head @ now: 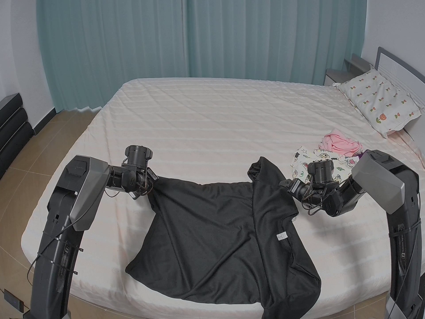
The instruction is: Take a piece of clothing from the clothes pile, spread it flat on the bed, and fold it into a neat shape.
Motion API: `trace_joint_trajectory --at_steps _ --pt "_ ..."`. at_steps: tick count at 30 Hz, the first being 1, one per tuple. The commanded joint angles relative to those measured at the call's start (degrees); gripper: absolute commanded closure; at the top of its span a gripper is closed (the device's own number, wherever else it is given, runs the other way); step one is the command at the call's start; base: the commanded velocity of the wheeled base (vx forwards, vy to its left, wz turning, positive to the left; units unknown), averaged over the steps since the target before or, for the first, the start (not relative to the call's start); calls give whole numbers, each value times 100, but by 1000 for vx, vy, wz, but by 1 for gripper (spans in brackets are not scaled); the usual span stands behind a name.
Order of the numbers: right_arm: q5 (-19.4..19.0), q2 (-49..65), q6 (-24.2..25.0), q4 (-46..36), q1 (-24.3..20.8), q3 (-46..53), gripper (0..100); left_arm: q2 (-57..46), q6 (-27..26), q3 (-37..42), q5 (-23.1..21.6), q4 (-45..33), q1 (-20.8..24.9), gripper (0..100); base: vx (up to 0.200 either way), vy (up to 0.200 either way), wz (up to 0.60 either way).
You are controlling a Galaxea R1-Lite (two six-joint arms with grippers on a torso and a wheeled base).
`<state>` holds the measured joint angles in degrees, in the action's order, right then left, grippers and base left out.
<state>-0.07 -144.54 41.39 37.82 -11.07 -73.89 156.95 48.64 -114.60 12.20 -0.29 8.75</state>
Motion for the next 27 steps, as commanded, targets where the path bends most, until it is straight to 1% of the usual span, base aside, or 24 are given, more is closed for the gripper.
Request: trace_joint_trajectory --at_steps 1,2,5,7,9,13,15,22,27 --pt "-19 -329 -8 -81 -53 -284 0 -191 49 1 19 -85 -93 100 0 0 0" --pt "-19 -390 -8 -134 -53 -363 100 -209 49 1 19 -111 -84 100 0 0 0" --pt "-19 -505 -8 -248 -62 -504 100 -218 49 1 19 -120 -75 100 0 0 0" --pt "-10 -610 10 -486 -97 -741 100 -218 49 1 19 -120 -40 100 0 0 0" --pt "34 -654 27 -503 -88 -891 100 -218 40 1 28 -120 -40 100 0 0 0" --pt "183 -628 186 -494 17 -1189 100 -218 31 1 89 -120 -40 100 0 0 0" --pt "280 -557 221 -538 166 -1374 100 -227 31 1 177 -120 -49 100 0 0 0" --pt "315 -346 256 -415 553 -1805 100 -244 5 1 230 -120 -93 100 0 0 0" --pt "412 -487 203 -108 483 -1831 100 -244 -30 1 230 -94 -93 100 0 0 0"
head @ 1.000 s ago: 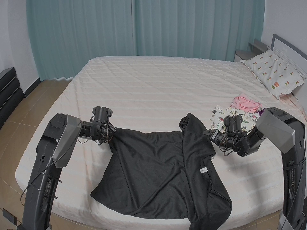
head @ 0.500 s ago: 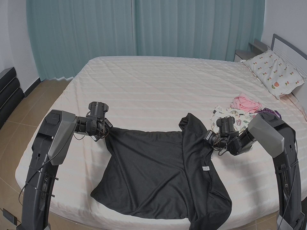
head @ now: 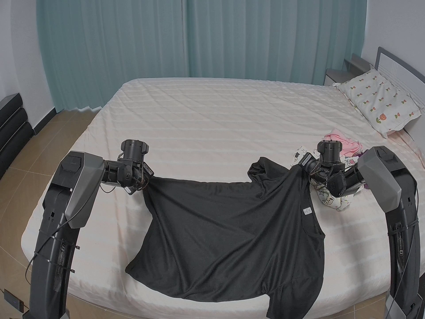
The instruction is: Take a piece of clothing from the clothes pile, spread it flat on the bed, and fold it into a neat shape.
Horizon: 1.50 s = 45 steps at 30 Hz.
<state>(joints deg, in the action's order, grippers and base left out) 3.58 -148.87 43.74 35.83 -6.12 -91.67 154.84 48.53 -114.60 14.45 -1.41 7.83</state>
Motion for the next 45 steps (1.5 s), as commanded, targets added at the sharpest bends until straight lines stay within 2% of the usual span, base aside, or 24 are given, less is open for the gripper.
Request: trace_joint_trajectory --at_steps 1,10,19,28,29,35,37,39,42,45 --pt "99 -81 -41 126 -21 -79 100 -25 -19 1 6 36 0 100 0 0 0" --pt "424 -169 -331 3 41 -88 100 -16 -19 1 23 89 0 100 0 0 0" --pt "863 -230 -542 -744 67 -44 100 19 -10 1 348 71 0 100 0 0 0" --pt "881 -256 -630 -946 67 -35 100 19 -2 1 331 80 0 100 0 0 0" --pt "819 -256 -612 -937 67 -17 0 19 16 1 304 71 0 0 0 0 0" --pt "371 -81 -375 -779 -12 282 0 -7 51 1 296 1 0 0 0 0 0" --pt "107 315 -261 -515 -3 686 0 -156 130 61 304 -8 -44 0 0 0 0" --pt "37 403 -269 -463 14 809 0 -253 165 122 304 -8 -71 0 0 0 0" --pt "-191 913 -305 -384 93 1363 0 -868 306 755 -3 -8 -159 0 0 0 0" --pt "-508 1405 -305 -357 146 2031 0 -1651 341 1942 -531 133 -167 0 0 0 0"
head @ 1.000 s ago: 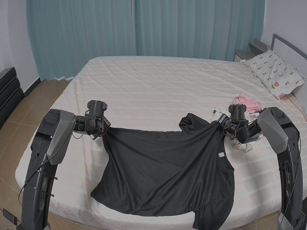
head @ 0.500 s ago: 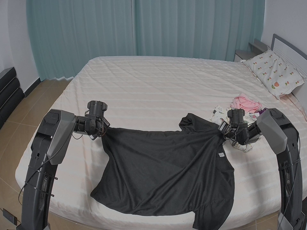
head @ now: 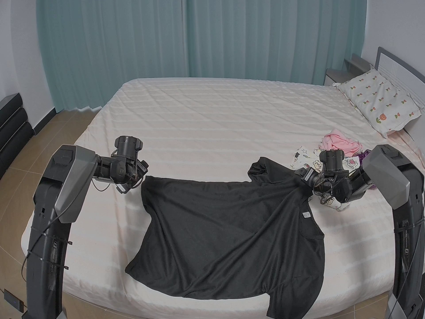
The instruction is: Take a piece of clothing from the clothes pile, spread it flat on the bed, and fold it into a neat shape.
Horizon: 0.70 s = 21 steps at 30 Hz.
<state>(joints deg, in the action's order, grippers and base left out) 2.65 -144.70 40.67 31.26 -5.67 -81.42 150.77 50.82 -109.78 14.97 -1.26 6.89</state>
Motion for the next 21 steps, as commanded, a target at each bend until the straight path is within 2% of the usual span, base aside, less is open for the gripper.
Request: trace_joint_trajectory --at_steps 1,2,3,10,13,17,21 --pt "-493 1102 20 117 110 1164 0 -1428 112 1775 -680 187 -65 0 0 0 0" --pt "-519 1146 29 126 119 1208 0 -1489 121 1881 -706 222 -65 0 0 0 0" --pt "-625 1357 46 223 163 1506 0 -1850 156 2602 -908 565 -65 0 0 0 0" --pt "-827 2016 3 592 145 2781 0 -2896 314 4940 -1462 2033 -30 0 0 0 0" --pt "-941 2403 -6 742 101 3519 0 -3265 305 5880 -1559 2490 58 0 -200 0 0" --pt "-1135 2649 29 785 92 4134 0 -3546 481 6601 -1682 2648 243 0 -200 0 0" --pt "-1152 2649 -6 917 83 4776 0 -3695 534 7031 -1717 2648 340 0 -200 0 0"
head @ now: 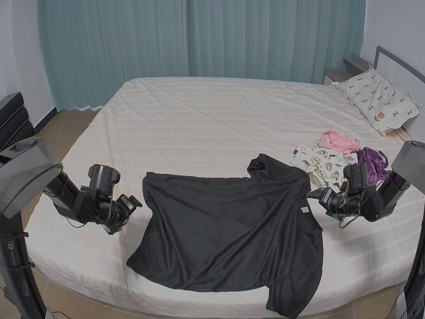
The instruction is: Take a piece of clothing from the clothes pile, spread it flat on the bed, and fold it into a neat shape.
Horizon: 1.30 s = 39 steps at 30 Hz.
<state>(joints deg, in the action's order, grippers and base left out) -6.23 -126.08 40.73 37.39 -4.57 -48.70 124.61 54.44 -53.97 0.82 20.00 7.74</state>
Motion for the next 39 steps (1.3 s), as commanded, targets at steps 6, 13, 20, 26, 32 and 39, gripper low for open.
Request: trace_joint_trajectory --at_steps 6,13,20,26,32,39 --pt "-458 716 40 1227 -26 2093 0 -1018 189 1802 -372 540 412 0 -33 0 0" --pt "-458 540 58 1368 -202 2242 0 -209 163 1714 -170 1251 518 0 0 0 0" --pt "-467 523 67 1368 -220 2269 0 300 154 1433 367 1278 711 0 0 0 0" --pt "-467 505 58 1368 -220 2269 0 476 84 1371 692 1304 905 0 0 0 0" --pt "-467 479 -12 1376 -334 2436 0 758 -355 1433 1316 1269 1098 100 0 0 0" --pt "-458 276 -584 1385 -474 2761 0 327 -382 2101 1360 1260 1054 100 0 0 0"
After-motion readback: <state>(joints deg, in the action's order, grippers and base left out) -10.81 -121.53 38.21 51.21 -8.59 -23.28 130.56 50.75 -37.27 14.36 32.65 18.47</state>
